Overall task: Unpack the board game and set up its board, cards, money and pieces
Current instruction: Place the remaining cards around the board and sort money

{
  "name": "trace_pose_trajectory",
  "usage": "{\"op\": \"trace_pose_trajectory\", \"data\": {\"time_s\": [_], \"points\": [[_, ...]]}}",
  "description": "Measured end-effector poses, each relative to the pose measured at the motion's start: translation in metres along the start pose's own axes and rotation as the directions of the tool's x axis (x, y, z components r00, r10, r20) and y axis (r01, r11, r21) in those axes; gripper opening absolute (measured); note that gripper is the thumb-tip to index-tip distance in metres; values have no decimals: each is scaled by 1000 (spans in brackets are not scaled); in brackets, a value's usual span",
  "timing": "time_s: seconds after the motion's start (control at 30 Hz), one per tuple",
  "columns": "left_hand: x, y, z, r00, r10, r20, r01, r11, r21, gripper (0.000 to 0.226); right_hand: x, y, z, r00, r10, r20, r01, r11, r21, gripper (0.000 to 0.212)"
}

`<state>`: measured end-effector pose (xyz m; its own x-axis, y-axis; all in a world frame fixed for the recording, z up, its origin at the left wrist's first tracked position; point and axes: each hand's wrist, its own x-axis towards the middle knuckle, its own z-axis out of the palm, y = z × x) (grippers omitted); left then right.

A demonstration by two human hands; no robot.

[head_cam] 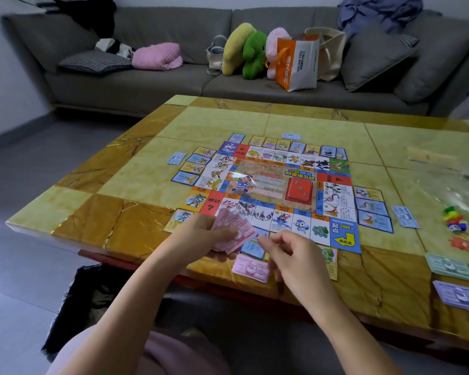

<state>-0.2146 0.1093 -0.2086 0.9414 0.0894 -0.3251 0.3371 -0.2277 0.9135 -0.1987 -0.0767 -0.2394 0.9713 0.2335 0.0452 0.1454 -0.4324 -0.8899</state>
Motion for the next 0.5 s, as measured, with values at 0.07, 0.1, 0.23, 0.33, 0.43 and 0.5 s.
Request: {"op": "trace_pose_trajectory", "data": {"time_s": [0.07,0.1,0.23,0.33,0.43,0.5], "points": [[-1,5,8,999,44,11,-43,995,-92,11,3,-11,-6,1000,24,17,-27,989,147,24],[-1,8,13,998,56,14,-53,989,-135,11,5,-15,-8,999,33,18,-37,977,210,23],[4,22,34,995,90,37,-76,956,-283,13,10,-17,-16,993,92,-70,-55,908,414,24],[12,31,51,992,101,74,-66,925,-373,19,13,-9,-28,972,171,-162,-65,857,511,21],[22,46,76,987,111,115,-46,887,-459,18,17,1,-51,953,215,-214,-49,806,590,11],[28,55,91,985,107,137,-19,849,-528,15,23,7,-71,947,201,-250,-20,816,578,10]]}}
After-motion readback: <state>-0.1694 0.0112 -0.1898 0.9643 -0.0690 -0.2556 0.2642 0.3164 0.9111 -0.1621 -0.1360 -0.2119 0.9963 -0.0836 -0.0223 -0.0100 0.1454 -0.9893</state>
